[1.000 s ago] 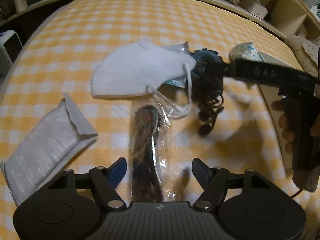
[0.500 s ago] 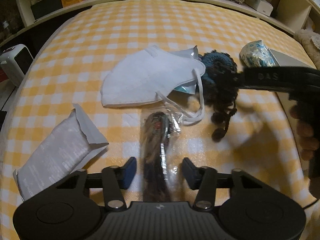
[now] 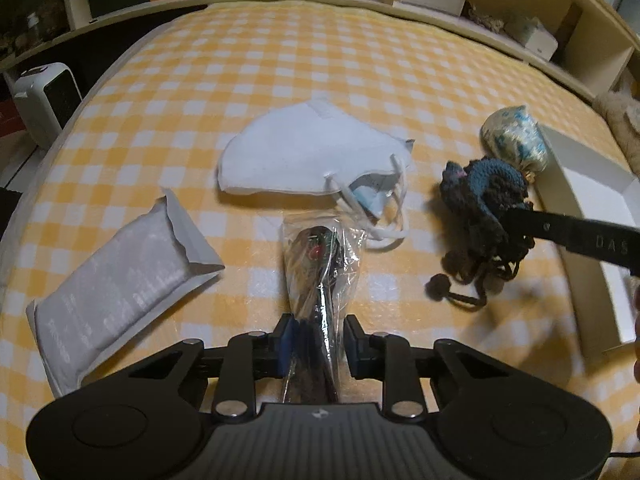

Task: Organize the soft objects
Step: 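Grasp the bagged dark cable with the left tool while the right tool grasps the crocheted scrunchie, then carry the cable bag and scrunchie over the white box and lower them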

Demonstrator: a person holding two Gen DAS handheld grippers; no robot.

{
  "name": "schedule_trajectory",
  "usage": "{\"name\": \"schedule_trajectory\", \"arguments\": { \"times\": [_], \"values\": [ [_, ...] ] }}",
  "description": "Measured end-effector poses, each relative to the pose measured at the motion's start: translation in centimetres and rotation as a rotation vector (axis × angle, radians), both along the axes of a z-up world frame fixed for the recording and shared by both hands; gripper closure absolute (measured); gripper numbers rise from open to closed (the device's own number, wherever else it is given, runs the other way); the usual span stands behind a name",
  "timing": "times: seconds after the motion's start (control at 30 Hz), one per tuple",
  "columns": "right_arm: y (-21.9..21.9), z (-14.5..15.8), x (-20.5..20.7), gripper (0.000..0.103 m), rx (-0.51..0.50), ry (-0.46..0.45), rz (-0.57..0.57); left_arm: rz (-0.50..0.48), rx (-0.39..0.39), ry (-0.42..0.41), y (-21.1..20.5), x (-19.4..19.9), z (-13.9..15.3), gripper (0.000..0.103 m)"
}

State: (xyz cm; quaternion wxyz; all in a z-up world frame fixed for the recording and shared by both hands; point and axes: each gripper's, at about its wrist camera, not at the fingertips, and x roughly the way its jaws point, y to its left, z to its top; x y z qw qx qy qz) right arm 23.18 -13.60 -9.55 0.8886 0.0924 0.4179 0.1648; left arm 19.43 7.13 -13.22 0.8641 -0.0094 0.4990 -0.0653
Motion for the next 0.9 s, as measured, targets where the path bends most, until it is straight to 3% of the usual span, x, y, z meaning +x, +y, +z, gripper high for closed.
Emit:
{"name": "schedule_trajectory", "arguments": {
  "times": [0.43,0.9],
  "values": [
    [-1.7,5.4,-4.4,0.089,0.009,-0.161,0.006,0.075,-0.081,-0.138,-0.1,-3.2,3.9,0.075],
    [-6.6,11.8,-10.2,0.089,0.108,-0.334,-0.044,0.062,-0.178,-0.320,-2.0,-6.2,9.9,0.075]
  ]
}}
